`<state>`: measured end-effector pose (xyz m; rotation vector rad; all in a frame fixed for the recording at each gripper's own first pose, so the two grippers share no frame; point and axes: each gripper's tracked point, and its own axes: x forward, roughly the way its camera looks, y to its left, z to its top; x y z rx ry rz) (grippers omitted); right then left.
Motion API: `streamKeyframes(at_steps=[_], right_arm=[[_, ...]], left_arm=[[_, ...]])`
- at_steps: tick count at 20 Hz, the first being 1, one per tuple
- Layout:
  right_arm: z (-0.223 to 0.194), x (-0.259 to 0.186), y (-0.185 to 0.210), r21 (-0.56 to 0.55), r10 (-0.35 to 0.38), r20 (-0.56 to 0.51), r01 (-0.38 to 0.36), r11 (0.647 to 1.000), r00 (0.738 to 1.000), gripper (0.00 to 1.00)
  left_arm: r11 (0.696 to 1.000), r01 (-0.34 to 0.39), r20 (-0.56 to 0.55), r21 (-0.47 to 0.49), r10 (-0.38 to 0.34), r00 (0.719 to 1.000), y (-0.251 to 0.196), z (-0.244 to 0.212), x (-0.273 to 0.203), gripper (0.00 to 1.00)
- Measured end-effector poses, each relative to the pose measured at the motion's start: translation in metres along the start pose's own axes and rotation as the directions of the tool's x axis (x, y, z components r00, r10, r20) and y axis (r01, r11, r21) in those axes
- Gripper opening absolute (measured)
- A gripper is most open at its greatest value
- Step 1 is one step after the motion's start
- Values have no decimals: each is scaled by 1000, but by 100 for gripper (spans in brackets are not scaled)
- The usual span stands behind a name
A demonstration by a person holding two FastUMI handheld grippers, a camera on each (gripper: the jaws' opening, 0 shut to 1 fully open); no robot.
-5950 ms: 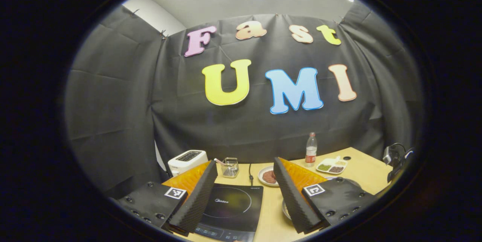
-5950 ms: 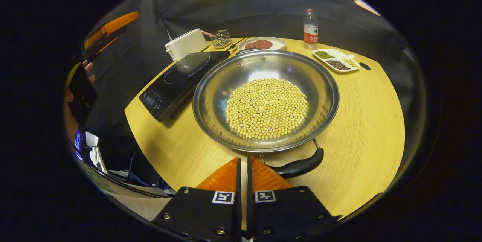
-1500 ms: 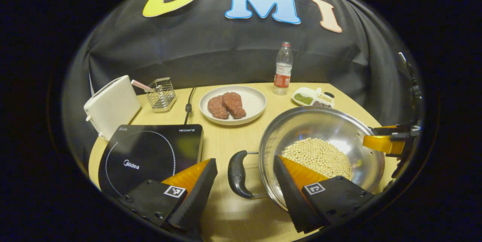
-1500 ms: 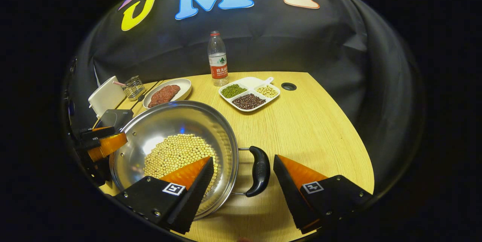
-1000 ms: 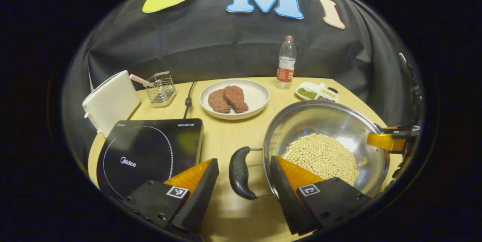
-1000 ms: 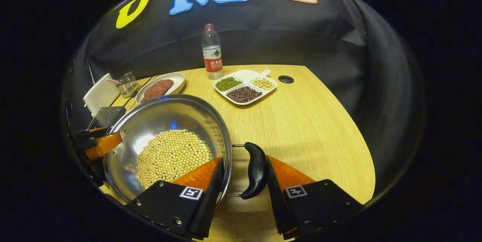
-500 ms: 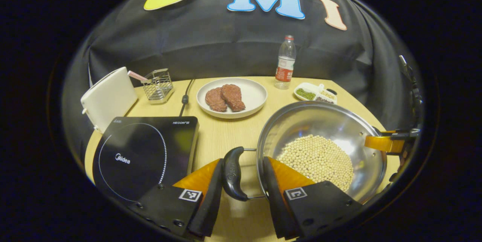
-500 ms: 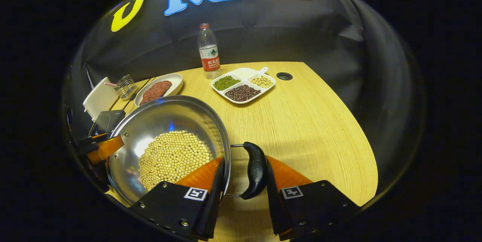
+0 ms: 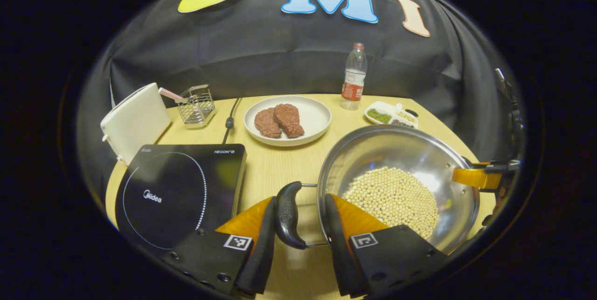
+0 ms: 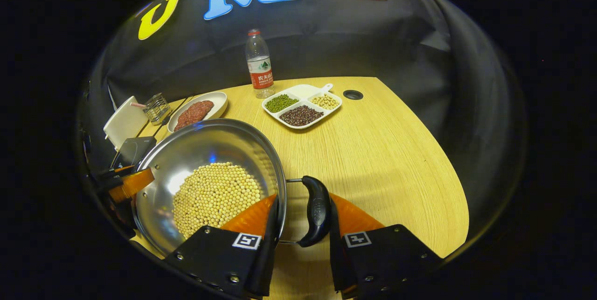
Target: First push the handle of the pot to place it horizontally, then grasp the pot with both hands and set it on the induction cooktop.
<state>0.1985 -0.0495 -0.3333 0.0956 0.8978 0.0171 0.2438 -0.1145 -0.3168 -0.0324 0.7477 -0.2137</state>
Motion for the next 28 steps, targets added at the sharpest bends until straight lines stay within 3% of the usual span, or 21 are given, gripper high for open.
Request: streamKeyframes(at_steps=[6, 8, 9, 10, 11, 15, 18, 21, 22, 24, 28], right_arm=[[0, -5, -3, -27, -4, -7, 4, 1000, 1000, 50], [-1, -9, -4, -31, 5, -10, -5, 1000, 1000, 50], [0, -12, -4, -28, 10, -7, -10, 1000, 1000, 50], [2, -15, -3, -26, 15, -1, -15, 1000, 1000, 50], [4, -18, -2, -26, 19, 7, -18, 999, 1000, 50], [8, -32, 0, -41, 25, 23, -24, 999, 999, 50], [11, -41, 1, -48, 24, 29, -22, 999, 999, 49], [15, -52, 6, -48, 15, 45, -12, 999, 999, 50], [15, -55, 8, -46, 8, 50, -6, 999, 999, 50], [14, -62, 16, -37, -4, 50, 6, 999, 999, 50], [16, -70, 33, -27, -23, 58, 24, 999, 998, 49]], left_arm=[[1000, -17, -21, -11, 17, 1000, -6, -3, -8, 58], [1000, -27, -20, -7, 27, 999, -8, -2, -15, 62], [999, -33, -15, -3, 33, 999, -8, 0, -18, 59], [999, -39, -13, -1, 39, 999, -9, 0, -23, 66], [999, -43, -6, -2, 43, 999, -9, 4, -28, 62], [999, -48, 1, -6, 48, 999, -10, 7, -44, 66], [998, -54, 8, -11, 54, 998, -9, 8, -54, 62], [999, -43, 32, -5, 43, 999, -6, 14, -62, 62], [999, -37, 39, -4, 37, 999, -4, 15, -64, 66], [1000, -23, 39, -2, 23, 999, 3, 16, -67, 58], [1000, -1, 48, 6, 1, 999, 22, 20, -73, 58]])
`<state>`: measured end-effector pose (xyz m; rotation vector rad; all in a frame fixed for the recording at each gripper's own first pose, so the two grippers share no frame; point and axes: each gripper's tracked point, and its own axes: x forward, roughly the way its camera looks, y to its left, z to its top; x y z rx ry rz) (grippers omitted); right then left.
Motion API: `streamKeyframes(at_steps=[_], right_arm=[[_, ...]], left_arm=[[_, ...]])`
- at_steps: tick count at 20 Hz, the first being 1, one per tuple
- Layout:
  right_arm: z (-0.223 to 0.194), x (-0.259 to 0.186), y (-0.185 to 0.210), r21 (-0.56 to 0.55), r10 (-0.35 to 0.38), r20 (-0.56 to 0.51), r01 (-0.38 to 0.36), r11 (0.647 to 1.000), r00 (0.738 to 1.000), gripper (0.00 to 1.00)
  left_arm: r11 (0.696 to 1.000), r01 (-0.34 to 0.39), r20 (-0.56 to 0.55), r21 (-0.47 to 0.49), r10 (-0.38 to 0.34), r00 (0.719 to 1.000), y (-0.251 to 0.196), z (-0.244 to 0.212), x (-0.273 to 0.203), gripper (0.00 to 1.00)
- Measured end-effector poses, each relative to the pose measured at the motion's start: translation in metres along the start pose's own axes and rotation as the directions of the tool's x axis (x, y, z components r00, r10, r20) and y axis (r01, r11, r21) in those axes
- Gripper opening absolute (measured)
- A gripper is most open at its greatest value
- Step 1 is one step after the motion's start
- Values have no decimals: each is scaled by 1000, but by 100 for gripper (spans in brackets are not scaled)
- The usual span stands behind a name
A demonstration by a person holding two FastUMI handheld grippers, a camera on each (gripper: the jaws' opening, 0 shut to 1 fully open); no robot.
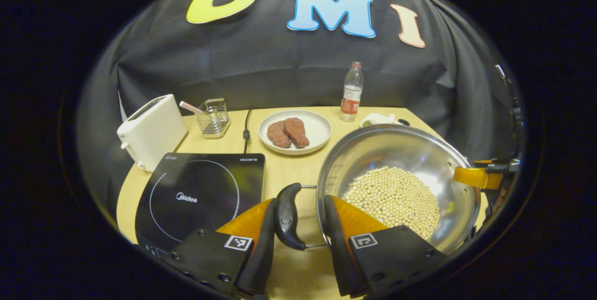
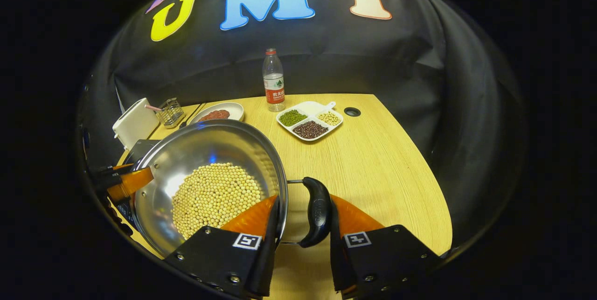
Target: First push the handle of the pot to place it horizontally, then grasp the pot with both hands and set it on the induction cooktop.
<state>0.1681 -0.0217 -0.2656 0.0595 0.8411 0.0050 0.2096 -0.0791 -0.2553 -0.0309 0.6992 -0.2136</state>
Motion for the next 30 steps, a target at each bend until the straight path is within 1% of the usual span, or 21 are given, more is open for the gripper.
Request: streamKeyframes(at_steps=[1, 2, 5, 6, 8, 9, 14, 15, 16, 23, 24, 25, 26, 29, 30], right_arm=[[1, -1, 5, 4, -2, 2, 2, 1000, 1000, 49], [1, -2, 11, 8, -3, 3, 3, 1000, 1000, 50], [4, -4, 27, 9, -4, 7, 4, 1000, 1000, 50], [6, -4, 32, 10, -2, 9, 2, 1000, 1000, 50], [9, -4, 42, 7, 0, 13, 0, 1000, 1000, 50], [10, -4, 47, 4, 0, 15, 0, 1000, 1000, 50], [13, -6, 69, -3, 5, 17, -5, 1000, 1000, 50], [13, -6, 74, -7, 5, 18, -5, 1000, 1000, 50], [14, -7, 79, -11, 6, 21, -6, 1000, 1000, 50], [13, -10, 120, -18, 17, 26, -16, 1000, 1000, 50], [13, -11, 126, -17, 20, 29, -19, 1000, 999, 50], [13, -10, 133, -17, 23, 30, -22, 1000, 999, 50], [13, -10, 139, -18, 26, 30, -25, 1000, 999, 49], [13, -7, 160, -12, 40, 32, -40, 999, 999, 50], [13, -6, 167, -10, 44, 33, -44, 999, 998, 50]], left_arm=[[1000, 3, 3, 3, -3, 1000, 5, 2, -1, 58], [1000, 4, 6, 7, -4, 1000, 11, 4, -2, 62], [1000, 7, 12, 8, -7, 1000, 29, 9, -4, 62], [1000, 6, 15, 9, -6, 1000, 35, 10, -6, 66], [1000, 4, 20, 8, -5, 1000, 45, 10, -9, 66], [1000, 4, 22, 4, -5, 1000, 50, 11, -10, 62], [1000, 4, 28, -2, -3, 1000, 75, 12, -14, 62], [1000, 4, 29, -6, -4, 1000, 80, 12, -15, 66], [1000, 3, 30, -10, -3, 1000, 85, 10, -16, 62], [1000, -2, 35, -24, 3, 999, 129, 4, -27, 62], [1000, -3, 38, -26, 4, 999, 135, 4, -28, 58], [1000, -5, 39, -29, 6, 999, 142, 4, -30, 58], [1000, -8, 41, -28, 9, 999, 150, 3, -31, 62], [999, -15, 42, -29, 16, 999, 170, 2, -34, 62], [999, -17, 43, -31, 18, 999, 180, 1, -36, 58]])
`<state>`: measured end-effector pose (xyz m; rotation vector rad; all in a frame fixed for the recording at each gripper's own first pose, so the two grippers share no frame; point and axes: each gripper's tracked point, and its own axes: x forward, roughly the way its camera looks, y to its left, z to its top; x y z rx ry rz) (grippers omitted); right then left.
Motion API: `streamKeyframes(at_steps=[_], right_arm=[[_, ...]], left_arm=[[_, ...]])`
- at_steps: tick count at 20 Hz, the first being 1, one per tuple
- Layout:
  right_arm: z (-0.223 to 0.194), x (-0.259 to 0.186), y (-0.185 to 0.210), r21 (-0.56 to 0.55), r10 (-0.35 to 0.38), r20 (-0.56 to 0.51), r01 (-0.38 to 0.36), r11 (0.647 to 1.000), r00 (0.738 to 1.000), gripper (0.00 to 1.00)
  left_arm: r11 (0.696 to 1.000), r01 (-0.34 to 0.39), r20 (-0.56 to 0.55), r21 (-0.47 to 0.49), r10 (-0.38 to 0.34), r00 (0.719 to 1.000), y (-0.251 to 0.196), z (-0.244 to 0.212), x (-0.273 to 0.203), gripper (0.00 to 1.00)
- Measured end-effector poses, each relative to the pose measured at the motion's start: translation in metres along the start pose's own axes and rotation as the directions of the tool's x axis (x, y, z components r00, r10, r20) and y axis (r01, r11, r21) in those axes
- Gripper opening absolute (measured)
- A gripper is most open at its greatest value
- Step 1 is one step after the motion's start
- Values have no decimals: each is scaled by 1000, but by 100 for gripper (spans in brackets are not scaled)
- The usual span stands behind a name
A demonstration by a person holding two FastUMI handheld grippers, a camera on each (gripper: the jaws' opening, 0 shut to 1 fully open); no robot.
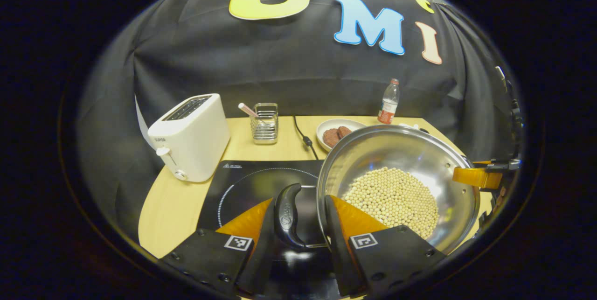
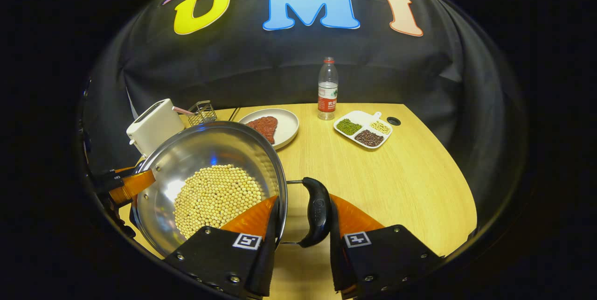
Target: First push the handle of the pot to place it horizontally, then grasp the pot with both hands and set it on the induction cooktop.
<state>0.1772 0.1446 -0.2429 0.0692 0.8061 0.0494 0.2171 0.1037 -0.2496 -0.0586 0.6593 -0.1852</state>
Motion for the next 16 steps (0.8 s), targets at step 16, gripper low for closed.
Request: streamKeyframes(at_steps=[16], right_arm=[[8, 34, 101, 4, 51, 7, -51, 999, 999, 49]], left_arm=[[999, -48, 10, 13, 47, 999, 118, 5, 8, 66]])
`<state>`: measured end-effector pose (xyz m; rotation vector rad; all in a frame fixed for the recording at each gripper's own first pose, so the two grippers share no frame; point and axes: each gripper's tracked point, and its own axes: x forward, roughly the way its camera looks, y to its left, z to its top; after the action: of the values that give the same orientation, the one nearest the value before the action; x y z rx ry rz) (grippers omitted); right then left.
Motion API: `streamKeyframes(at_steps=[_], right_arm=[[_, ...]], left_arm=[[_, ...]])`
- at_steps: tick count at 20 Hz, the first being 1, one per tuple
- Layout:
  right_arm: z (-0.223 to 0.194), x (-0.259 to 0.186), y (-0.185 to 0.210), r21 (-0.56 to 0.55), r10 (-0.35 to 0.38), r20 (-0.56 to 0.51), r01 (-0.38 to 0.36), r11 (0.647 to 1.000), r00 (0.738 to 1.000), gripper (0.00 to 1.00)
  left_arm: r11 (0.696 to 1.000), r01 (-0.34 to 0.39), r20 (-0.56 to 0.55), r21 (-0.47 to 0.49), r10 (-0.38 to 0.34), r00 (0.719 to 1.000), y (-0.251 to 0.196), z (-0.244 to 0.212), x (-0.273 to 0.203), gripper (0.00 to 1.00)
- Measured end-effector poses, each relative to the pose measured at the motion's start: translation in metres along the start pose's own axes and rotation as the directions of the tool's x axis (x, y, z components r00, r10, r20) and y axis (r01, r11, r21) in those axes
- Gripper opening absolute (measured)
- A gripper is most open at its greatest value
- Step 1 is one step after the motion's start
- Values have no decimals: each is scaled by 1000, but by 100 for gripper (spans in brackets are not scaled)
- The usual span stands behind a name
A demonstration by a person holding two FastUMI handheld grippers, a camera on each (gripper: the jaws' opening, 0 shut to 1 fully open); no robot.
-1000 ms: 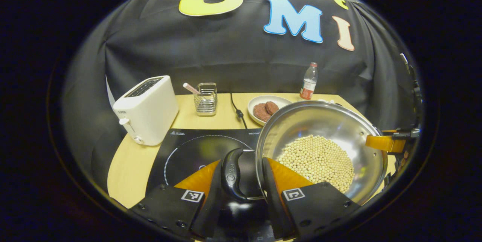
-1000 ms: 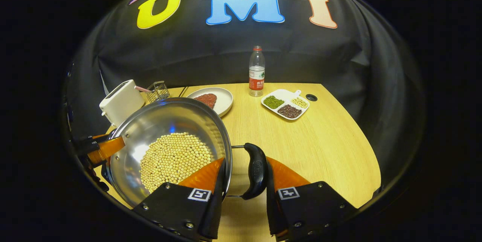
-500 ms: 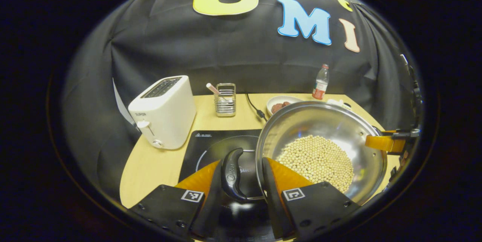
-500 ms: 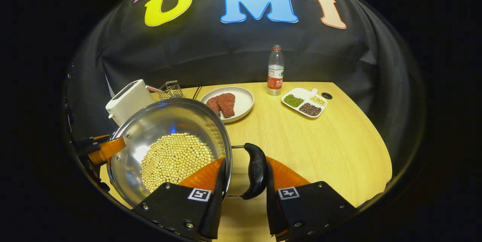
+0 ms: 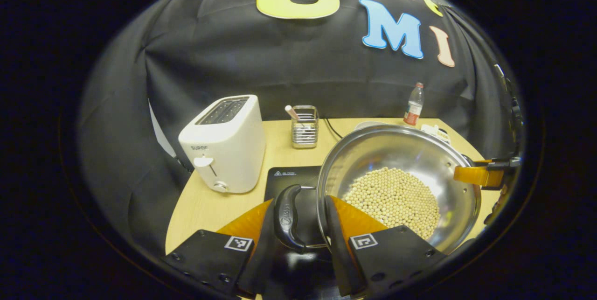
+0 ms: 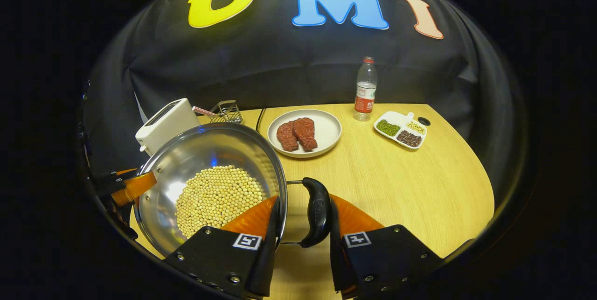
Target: First push the handle of the pot to place it horizontally, then grasp the pot with both hands and set it on the induction cooktop.
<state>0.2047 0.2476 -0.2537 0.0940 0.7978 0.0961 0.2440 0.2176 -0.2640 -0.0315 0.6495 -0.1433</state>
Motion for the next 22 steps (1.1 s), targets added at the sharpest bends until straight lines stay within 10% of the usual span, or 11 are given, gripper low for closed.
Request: streamKeyframes(at_steps=[22], right_arm=[[1, 42, 57, 5, 74, 2, -74, 997, 997, 50]], left_arm=[[995, -100, 3, 15, 100, 995, 66, -7, 27, 62]])
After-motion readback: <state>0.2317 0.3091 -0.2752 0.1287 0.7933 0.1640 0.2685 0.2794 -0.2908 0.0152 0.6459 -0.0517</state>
